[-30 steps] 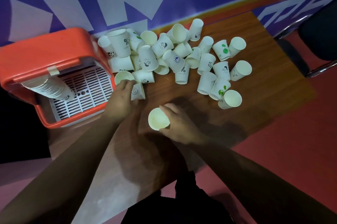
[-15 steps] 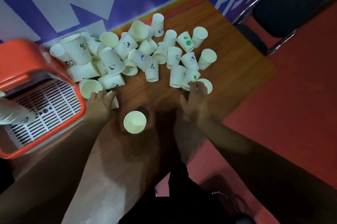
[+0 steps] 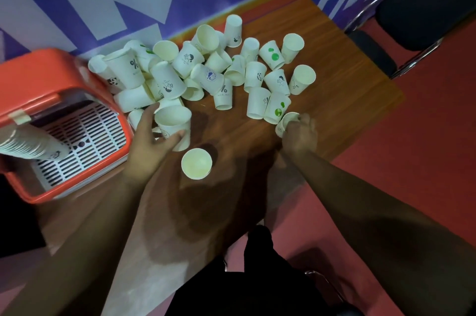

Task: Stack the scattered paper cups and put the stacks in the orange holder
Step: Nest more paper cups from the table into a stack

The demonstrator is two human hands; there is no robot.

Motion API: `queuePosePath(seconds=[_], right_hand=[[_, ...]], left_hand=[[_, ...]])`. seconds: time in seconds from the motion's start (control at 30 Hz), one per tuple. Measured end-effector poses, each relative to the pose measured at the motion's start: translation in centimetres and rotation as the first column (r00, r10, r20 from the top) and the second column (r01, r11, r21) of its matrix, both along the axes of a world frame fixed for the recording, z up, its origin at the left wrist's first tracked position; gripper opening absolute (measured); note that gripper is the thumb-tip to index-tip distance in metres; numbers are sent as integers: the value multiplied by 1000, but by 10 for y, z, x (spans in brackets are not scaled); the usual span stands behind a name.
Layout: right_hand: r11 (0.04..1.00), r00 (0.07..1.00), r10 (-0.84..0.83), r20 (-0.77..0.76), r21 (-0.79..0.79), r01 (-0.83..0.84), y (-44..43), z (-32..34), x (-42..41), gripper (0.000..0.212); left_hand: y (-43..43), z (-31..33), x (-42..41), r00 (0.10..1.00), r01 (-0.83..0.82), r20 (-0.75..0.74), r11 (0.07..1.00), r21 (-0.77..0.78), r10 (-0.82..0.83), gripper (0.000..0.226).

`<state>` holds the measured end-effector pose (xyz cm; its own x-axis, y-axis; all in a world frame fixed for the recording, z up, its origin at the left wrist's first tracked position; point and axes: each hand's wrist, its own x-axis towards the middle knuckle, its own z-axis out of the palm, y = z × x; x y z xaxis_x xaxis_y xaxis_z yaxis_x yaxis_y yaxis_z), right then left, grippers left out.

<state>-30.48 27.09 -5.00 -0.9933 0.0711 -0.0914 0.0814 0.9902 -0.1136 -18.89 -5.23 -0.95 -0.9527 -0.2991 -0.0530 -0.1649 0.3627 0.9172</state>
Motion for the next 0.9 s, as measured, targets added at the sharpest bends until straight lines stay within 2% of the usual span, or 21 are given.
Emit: queuePosePath(seconds=[0.1, 0.2, 0.27, 0.33, 0.4, 0.47, 0.57, 0.67, 0.8, 0.9], right_hand=[[996, 993, 30, -110, -80, -39, 0, 9, 11, 21], [957, 987, 54, -153, -274, -95, -10, 19, 25, 22], [872, 994, 13, -112, -485, -66, -26, 30, 35, 19], [748, 1000, -5, -16, -663, -6, -44, 42, 43, 3], [631, 999, 45, 31, -776, -4, -63, 53, 48, 12], [564, 994, 109, 28, -825, -39, -77, 59, 52, 9], [550, 973, 220, 75, -833, -60, -90, 68, 57, 9], [497, 943, 331, 27, -855, -149, -98, 74, 65, 10], [520, 872, 487, -49, -786, -334, -107, 69, 73, 14], [546, 812, 579, -73, -705, -453, -113, 64, 77, 32]], left_hand=[[16, 9, 23, 999, -19, -31, 985, 171, 24, 68], [27, 7, 46, 999, 6, -38, 984, 180, 1, 69], [33, 2, 56, 999, 41, -23, 990, 135, -38, 63], [34, -7, 60, 999, 51, 12, 997, 58, -52, 60], [30, -19, 60, 996, 60, 71, 997, -54, -56, 65], [26, -31, 58, 992, 87, 100, 987, -133, -74, 70], [26, -45, 60, 980, 141, 162, 976, -166, -114, 76], [24, -57, 66, 960, 177, 234, 981, -84, -153, 84], [24, -60, 72, 939, 154, 304, 987, 50, -162, 83], [22, -62, 76, 950, 125, 267, 981, 151, -162, 77]])
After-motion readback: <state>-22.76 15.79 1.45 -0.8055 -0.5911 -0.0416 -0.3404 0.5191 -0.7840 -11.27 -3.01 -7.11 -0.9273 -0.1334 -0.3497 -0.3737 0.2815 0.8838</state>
